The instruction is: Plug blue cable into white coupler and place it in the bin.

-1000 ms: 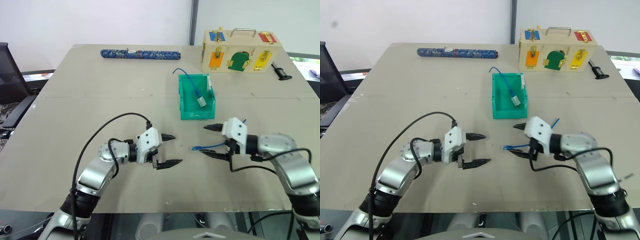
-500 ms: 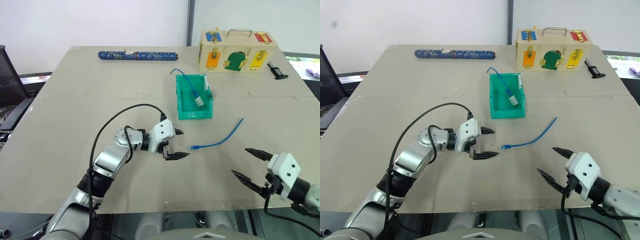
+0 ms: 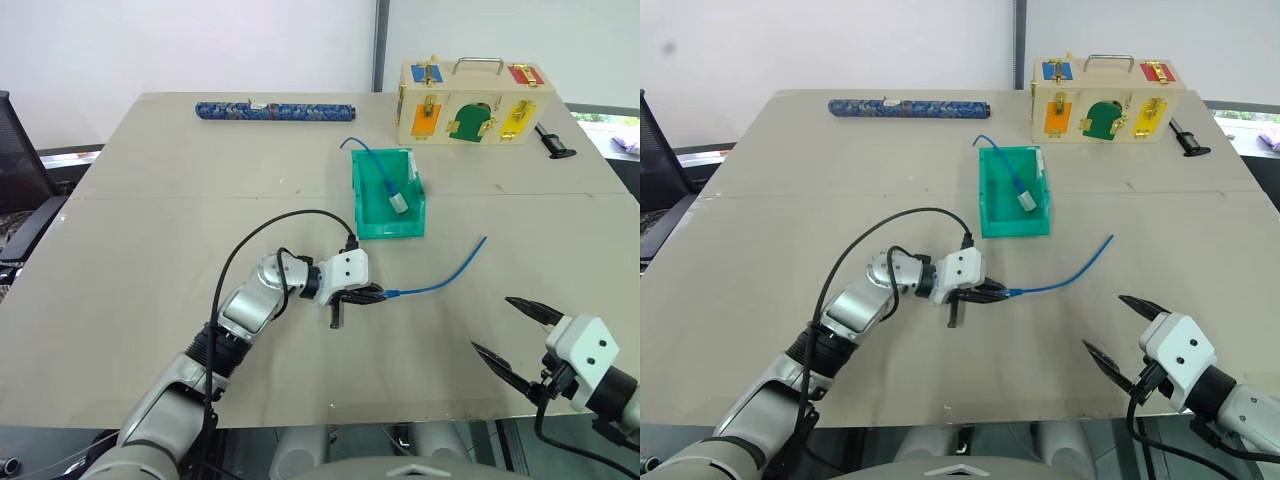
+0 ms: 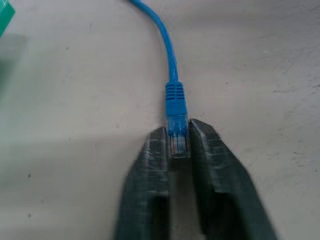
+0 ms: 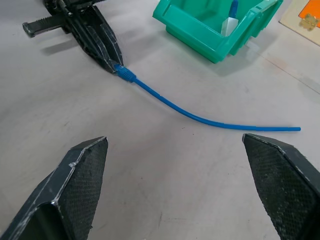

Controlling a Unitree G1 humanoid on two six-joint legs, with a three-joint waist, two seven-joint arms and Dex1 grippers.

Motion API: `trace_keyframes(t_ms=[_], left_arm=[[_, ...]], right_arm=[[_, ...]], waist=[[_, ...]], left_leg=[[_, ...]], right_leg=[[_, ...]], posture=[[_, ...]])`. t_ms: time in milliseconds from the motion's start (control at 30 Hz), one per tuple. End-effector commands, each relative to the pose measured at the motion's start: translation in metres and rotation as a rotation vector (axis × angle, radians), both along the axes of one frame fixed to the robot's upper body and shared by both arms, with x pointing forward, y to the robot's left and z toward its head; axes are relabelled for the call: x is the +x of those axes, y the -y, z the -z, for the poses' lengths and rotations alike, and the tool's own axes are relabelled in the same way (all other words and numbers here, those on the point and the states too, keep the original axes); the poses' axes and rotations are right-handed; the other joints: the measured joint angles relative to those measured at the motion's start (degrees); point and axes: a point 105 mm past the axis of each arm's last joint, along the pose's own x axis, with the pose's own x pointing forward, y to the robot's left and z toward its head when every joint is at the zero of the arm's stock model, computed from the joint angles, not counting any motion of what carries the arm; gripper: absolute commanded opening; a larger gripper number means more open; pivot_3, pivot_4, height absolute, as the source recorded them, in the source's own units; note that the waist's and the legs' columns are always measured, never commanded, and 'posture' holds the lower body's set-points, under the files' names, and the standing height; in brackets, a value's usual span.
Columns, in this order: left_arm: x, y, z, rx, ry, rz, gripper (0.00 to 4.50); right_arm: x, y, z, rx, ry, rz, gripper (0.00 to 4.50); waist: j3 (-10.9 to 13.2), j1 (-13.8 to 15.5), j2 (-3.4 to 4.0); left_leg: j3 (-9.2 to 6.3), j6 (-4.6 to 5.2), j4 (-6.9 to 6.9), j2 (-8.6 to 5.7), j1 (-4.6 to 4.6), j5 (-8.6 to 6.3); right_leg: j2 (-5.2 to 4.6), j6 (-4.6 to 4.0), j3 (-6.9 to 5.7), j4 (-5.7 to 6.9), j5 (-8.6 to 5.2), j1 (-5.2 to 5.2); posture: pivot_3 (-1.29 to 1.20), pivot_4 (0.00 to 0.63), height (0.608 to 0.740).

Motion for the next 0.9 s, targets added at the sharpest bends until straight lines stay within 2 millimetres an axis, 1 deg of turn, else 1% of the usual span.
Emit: trace_keyframes(t_ms=[33, 100, 167, 233, 300, 333, 367, 433, 467, 500, 600, 633, 700, 900], left_arm=[[-0.003, -0.001, -0.006, -0.011, 0.02, 0.043, 0.08], [-0.002, 0.0, -0.016, -0.06, 0.055, 0.048, 0.08], [-0.001, 0.005, -0.034, -0.158, 0.116, 0.048, 0.08], [0.001, 0.008, -0.049, -0.242, 0.174, 0.043, 0.08], [0.003, 0.011, -0.067, -0.33, 0.239, 0.019, 0.08], [0.003, 0.012, -0.074, -0.367, 0.268, 0.016, 0.08], [0.003, 0.013, -0.08, -0.393, 0.296, 0.013, 0.0], [0.004, 0.013, -0.087, -0.421, 0.333, -0.001, 0.0], [0.004, 0.013, -0.089, -0.43, 0.36, -0.002, 0.0], [0.004, 0.013, -0.092, -0.438, 0.383, -0.001, 0.0], [0.005, 0.013, -0.099, -0.458, 0.442, -0.012, 0.0], [0.006, 0.013, -0.101, -0.462, 0.463, -0.014, 0.0], [0.006, 0.013, -0.103, -0.463, 0.498, -0.009, 0.0], [0.006, 0.012, -0.102, -0.462, 0.539, -0.01, 0.0]], right_arm=[[0.002, -0.007, -0.009, 0.034, 0.027, 0.015, 4.27], [0.006, -0.014, -0.012, 0.114, 0.007, 0.041, 4.27], [0.012, -0.023, -0.01, 0.253, -0.078, 0.074, 4.27], [0.017, -0.032, -0.014, 0.343, -0.099, 0.081, 4.27], [0.025, -0.044, -0.018, 0.454, -0.137, 0.09, 4.27], [0.032, -0.047, -0.02, 0.508, -0.142, 0.11, 4.27], [0.038, -0.05, -0.022, 0.556, -0.156, 0.123, 3.7], [0.044, -0.058, -0.028, 0.596, -0.165, 0.096, 2.95], [0.049, -0.061, -0.032, 0.624, -0.165, 0.091, 2.3], [0.054, -0.063, -0.036, 0.666, -0.171, 0.088, 2.0], [0.068, -0.075, -0.051, 0.792, -0.197, 0.047, 2.0], [0.073, -0.079, -0.054, 0.807, -0.208, 0.038, 2.0], [0.08, -0.086, -0.055, 0.82, -0.233, 0.026, 2.0], [0.087, -0.095, -0.058, 0.838, -0.273, -0.004, 2.0]], waist=[[0.0, -0.05, -0.01], [0.0, -0.07, 0.0], [0.0, -0.13, 0.0], [0.0, -0.12, -0.01], [-0.01, -0.04, -0.02], [0.0, -0.04, -0.02], [-0.01, -0.06, -0.01], [-0.01, -0.11, -0.01], [-0.01, -0.14, -0.01], [0.0, -0.18, -0.02], [0.0, -0.33, -0.01], [-0.01, -0.38, -0.01], [-0.01, -0.36, 0.0], [-0.01, -0.47, 0.01]], left_leg=[[0.0, 0.0, 0.0, 0.0, 0.0, 0.0], [0.0, 0.0, 0.0, 0.0, 0.0, 0.0], [-0.02, 0.0, 0.0, 0.02, 0.0, 0.0], [-0.05, 0.0, 0.01, 0.04, -0.01, 0.0], [-0.08, 0.0, 0.03, 0.02, -0.02, 0.0], [-0.1, 0.0, 0.04, 0.01, -0.04, 0.0], [-0.11, 0.0, 0.04, 0.0, -0.04, 0.0], [-0.13, 0.0, 0.04, -0.02, -0.04, 0.0], [-0.13, 0.0, 0.04, -0.04, -0.04, 0.0], [-0.14, 0.0, 0.04, -0.05, -0.05, 0.0], [-0.14, 0.01, 0.04, -0.06, -0.04, 0.0], [-0.14, 0.01, 0.04, -0.06, -0.04, 0.0], [-0.15, 0.01, 0.04, -0.06, -0.05, 0.01], [-0.17, 0.01, 0.04, -0.07, -0.08, 0.0]], right_leg=[[0.0, 0.0, 0.0, 0.0, 0.0, 0.0], [0.0, -0.02, 0.0, 0.0, 0.0, 0.0], [0.0, -0.06, 0.0, 0.01, 0.03, -0.01], [0.0, -0.19, -0.02, 0.01, 0.11, 0.0], [-0.03, -0.19, -0.03, 0.01, 0.13, 0.0], [-0.04, -0.17, -0.04, 0.01, 0.14, 0.0], [-0.04, -0.14, -0.05, 0.01, 0.16, 0.0], [-0.04, -0.12, -0.05, 0.01, 0.17, 0.0], [-0.04, -0.12, -0.05, 0.01, 0.18, 0.0], [-0.04, -0.11, -0.05, 0.01, 0.18, 0.01], [-0.04, -0.11, -0.06, 0.02, 0.19, 0.01], [-0.04, -0.11, -0.06, 0.02, 0.19, 0.0], [-0.04, -0.11, -0.07, 0.03, 0.19, 0.0], [-0.04, -0.11, -0.08, 0.02, 0.19, 0.0]], posture=[[0.0, 0.15, 0.74], [0.0, 0.15, 0.74], [0.0, 0.15, 0.74], [0.0, 0.15, 0.74], [0.0, 0.15, 0.74], [0.0, 0.15, 0.74], [0.0, 0.15, 0.74], [0.0, 0.15, 0.74], [0.0, 0.15, 0.74], [0.0, 0.15, 0.74], [0.0, 0.15, 0.74], [0.0, 0.15, 0.74], [0.0, 0.15, 0.74], [0.0, 0.15, 0.74]])
